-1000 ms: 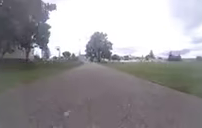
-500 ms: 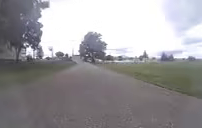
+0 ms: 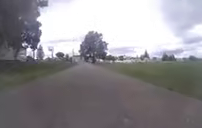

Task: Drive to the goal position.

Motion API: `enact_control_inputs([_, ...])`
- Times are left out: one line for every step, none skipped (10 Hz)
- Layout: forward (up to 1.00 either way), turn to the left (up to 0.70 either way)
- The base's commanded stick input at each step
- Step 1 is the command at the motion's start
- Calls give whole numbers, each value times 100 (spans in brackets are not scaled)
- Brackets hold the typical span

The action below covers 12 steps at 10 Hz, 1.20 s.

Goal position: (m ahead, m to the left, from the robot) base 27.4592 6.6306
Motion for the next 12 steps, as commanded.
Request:
enact_control_inputs([100, -1])
enact_control_inputs([100, 0])
enact_control_inputs([100, 0])
enact_control_inputs([100, 0])
enact_control_inputs([100, 0])
enact_control_inputs([100, 0])
enact_control_inputs([100, 0])
enact_control_inputs([100, 0])
enact_control_inputs([100, 0])
enact_control_inputs([100, 0])
enact_control_inputs([100, 0])
enact_control_inputs([100, 0])
